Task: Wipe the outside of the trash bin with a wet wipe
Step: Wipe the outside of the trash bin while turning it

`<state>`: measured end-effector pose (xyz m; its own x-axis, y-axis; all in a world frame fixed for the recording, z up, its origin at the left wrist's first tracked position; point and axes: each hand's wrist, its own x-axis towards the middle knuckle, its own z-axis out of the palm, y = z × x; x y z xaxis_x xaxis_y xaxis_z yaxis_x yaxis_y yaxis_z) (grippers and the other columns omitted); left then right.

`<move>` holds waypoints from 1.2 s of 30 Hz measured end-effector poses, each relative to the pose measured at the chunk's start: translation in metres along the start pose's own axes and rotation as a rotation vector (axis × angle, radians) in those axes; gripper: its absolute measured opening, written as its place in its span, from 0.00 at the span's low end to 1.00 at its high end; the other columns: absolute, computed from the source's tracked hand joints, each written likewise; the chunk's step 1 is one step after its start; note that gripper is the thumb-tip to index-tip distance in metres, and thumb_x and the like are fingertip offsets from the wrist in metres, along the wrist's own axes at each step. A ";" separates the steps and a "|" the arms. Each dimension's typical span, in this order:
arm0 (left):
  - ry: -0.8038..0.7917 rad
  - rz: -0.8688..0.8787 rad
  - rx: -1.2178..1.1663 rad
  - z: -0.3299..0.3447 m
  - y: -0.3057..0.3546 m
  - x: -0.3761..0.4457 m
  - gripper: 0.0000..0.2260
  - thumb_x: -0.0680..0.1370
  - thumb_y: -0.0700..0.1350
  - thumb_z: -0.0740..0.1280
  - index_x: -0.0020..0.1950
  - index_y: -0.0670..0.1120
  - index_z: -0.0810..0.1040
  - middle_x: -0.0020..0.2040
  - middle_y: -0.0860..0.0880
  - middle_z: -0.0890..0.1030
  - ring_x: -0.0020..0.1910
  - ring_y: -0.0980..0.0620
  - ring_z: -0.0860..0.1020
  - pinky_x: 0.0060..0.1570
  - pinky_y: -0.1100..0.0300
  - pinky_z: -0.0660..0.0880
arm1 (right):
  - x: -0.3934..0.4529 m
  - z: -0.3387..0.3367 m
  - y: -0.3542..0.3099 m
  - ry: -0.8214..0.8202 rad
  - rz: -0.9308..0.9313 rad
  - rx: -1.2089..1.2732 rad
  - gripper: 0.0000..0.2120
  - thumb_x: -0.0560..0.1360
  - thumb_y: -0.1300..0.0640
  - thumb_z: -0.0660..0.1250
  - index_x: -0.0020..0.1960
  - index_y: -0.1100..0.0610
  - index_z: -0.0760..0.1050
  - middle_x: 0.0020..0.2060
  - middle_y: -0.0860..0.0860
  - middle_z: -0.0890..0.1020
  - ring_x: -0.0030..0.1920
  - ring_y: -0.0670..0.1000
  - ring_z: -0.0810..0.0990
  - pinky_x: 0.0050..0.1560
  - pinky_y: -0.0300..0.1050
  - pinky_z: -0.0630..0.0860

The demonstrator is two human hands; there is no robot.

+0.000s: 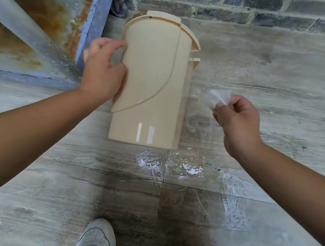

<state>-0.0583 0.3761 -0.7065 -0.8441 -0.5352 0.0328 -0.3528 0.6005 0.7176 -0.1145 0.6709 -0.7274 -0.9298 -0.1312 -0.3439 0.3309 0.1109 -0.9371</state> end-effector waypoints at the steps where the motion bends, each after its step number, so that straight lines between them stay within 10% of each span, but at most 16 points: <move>1: -0.006 0.021 0.026 -0.003 0.003 -0.002 0.22 0.73 0.47 0.61 0.67 0.53 0.74 0.60 0.52 0.68 0.59 0.53 0.67 0.58 0.76 0.61 | 0.011 0.003 0.000 0.056 0.099 0.069 0.09 0.75 0.66 0.66 0.40 0.55 0.74 0.35 0.53 0.76 0.35 0.52 0.73 0.35 0.44 0.70; 6: -0.178 -0.146 0.179 -0.006 0.004 -0.001 0.33 0.72 0.64 0.64 0.74 0.52 0.63 0.69 0.47 0.68 0.65 0.47 0.70 0.66 0.48 0.68 | 0.046 0.038 -0.006 0.088 0.111 0.078 0.06 0.72 0.63 0.65 0.40 0.52 0.72 0.36 0.52 0.76 0.30 0.48 0.71 0.29 0.41 0.67; 10: -0.245 -0.357 -0.021 -0.013 -0.005 0.008 0.32 0.71 0.66 0.66 0.70 0.52 0.66 0.61 0.53 0.76 0.54 0.53 0.77 0.49 0.56 0.75 | 0.064 0.090 -0.014 0.021 -0.080 -0.108 0.06 0.71 0.58 0.68 0.42 0.52 0.70 0.39 0.49 0.76 0.39 0.51 0.75 0.39 0.48 0.72; 15: -0.313 -0.572 -0.204 0.000 -0.019 -0.007 0.37 0.65 0.70 0.67 0.69 0.53 0.67 0.59 0.52 0.78 0.53 0.48 0.79 0.51 0.49 0.78 | 0.041 0.125 0.004 -0.149 -0.530 -0.495 0.06 0.76 0.62 0.66 0.50 0.57 0.80 0.46 0.51 0.80 0.49 0.47 0.75 0.46 0.35 0.66; 22: -0.265 -0.720 -0.405 -0.001 -0.028 0.002 0.40 0.68 0.68 0.67 0.75 0.57 0.56 0.62 0.53 0.74 0.53 0.48 0.78 0.40 0.52 0.76 | -0.014 0.117 0.017 -0.631 -1.045 -0.708 0.12 0.70 0.70 0.69 0.52 0.65 0.81 0.46 0.61 0.81 0.44 0.64 0.79 0.46 0.54 0.76; 26: -0.245 -0.508 -0.198 -0.005 -0.028 0.009 0.42 0.69 0.68 0.64 0.77 0.63 0.47 0.68 0.56 0.67 0.59 0.49 0.75 0.53 0.47 0.76 | -0.026 0.096 0.022 -1.048 -1.295 -0.878 0.10 0.71 0.65 0.68 0.51 0.63 0.81 0.45 0.60 0.82 0.42 0.61 0.79 0.42 0.55 0.76; 30: -0.254 -0.020 0.016 -0.004 -0.007 0.045 0.39 0.74 0.65 0.64 0.78 0.59 0.46 0.79 0.50 0.53 0.77 0.49 0.53 0.72 0.50 0.55 | -0.023 0.076 0.023 -1.033 -1.210 -0.908 0.09 0.70 0.67 0.69 0.50 0.63 0.81 0.44 0.59 0.82 0.42 0.61 0.80 0.42 0.54 0.78; 36: -0.636 0.128 0.339 0.030 0.026 0.074 0.37 0.75 0.62 0.65 0.78 0.59 0.50 0.79 0.47 0.52 0.76 0.45 0.56 0.72 0.55 0.56 | -0.012 0.064 0.021 -0.963 -1.052 -0.935 0.12 0.69 0.69 0.70 0.52 0.64 0.80 0.45 0.60 0.81 0.43 0.62 0.79 0.43 0.51 0.77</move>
<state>-0.1418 0.3703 -0.7058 -0.9220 -0.0620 -0.3823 -0.2543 0.8413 0.4769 -0.0860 0.6121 -0.7468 -0.1261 -0.9852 0.1163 -0.8434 0.0447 -0.5354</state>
